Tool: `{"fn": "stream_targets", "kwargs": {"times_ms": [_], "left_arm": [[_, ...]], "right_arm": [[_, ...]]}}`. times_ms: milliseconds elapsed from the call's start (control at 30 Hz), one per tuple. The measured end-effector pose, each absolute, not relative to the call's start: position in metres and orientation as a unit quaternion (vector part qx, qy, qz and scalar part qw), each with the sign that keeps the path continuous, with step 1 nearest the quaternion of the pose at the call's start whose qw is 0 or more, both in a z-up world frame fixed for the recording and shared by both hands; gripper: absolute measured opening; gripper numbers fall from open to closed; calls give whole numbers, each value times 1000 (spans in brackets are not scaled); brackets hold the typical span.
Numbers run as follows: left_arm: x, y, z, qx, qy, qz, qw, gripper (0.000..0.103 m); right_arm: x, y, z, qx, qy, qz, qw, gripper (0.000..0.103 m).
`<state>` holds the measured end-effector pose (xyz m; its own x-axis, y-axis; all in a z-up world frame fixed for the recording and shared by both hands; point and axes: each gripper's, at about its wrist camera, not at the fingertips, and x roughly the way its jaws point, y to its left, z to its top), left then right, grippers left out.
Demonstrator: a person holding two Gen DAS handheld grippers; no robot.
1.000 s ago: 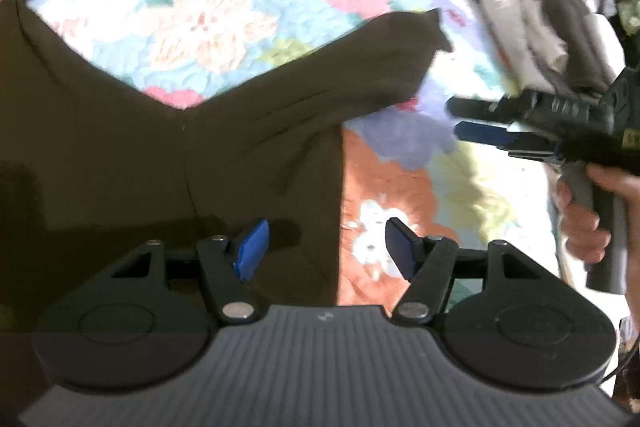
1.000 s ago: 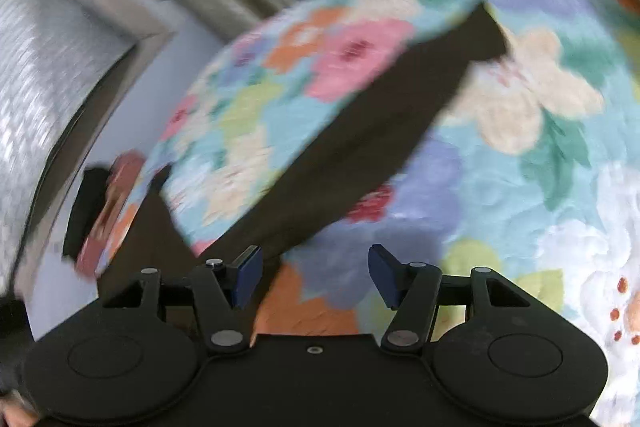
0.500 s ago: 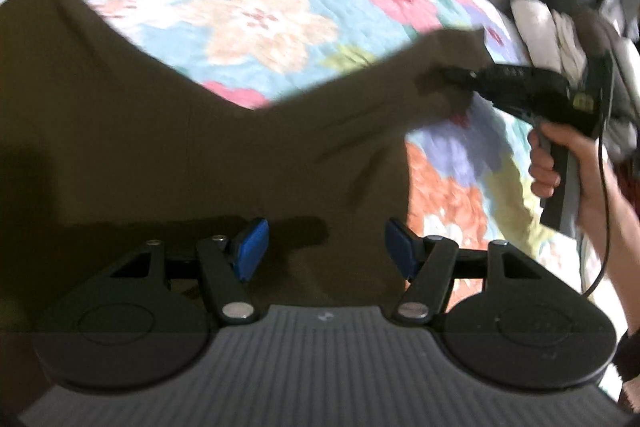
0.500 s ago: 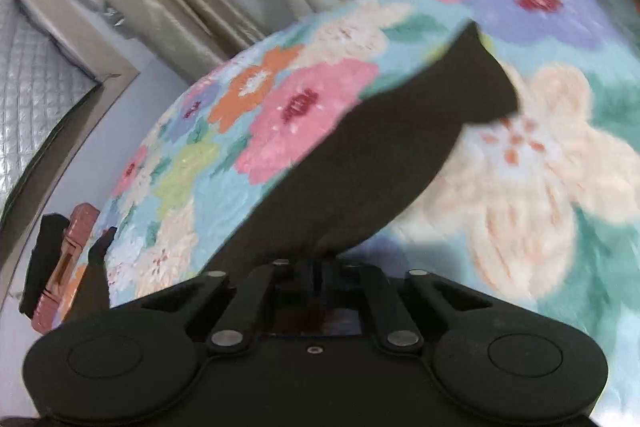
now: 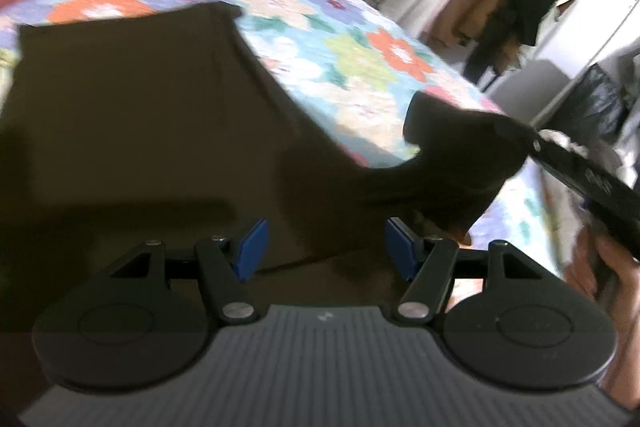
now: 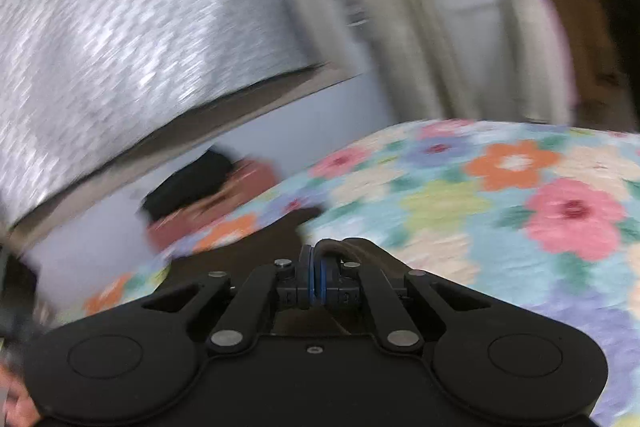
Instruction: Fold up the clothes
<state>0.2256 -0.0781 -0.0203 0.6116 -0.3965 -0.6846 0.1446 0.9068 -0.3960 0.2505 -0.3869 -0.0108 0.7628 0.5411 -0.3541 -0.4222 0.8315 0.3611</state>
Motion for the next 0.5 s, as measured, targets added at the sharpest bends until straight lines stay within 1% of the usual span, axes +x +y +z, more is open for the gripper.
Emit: {"fn": "stream_targets", "kwargs": {"times_ms": [67, 167, 300, 400, 433, 467, 500], "left_arm": [[211, -63, -23, -117, 407, -116, 898, 65], [183, -33, -36, -81, 409, -67, 906, 67], [167, 1, -52, -78, 438, -47, 894, 67], [160, 11, -55, -72, 436, -45, 896, 67], [158, 13, -57, -70, 434, -45, 897, 67], [156, 13, -59, -72, 433, -45, 898, 67], [156, 14, -61, -78, 432, -47, 897, 67]], "right_arm": [[234, -367, -23, 152, 240, 274, 919, 5], [209, -348, -57, 174, 254, 279, 910, 5], [192, -316, -93, 88, 306, 254, 913, 5], [184, -299, -105, 32, 341, 249, 906, 8], [182, -296, -108, 26, 349, 244, 904, 10], [180, -299, -110, 38, 354, 241, 903, 11], [179, -303, -110, 56, 358, 239, 901, 14]]}}
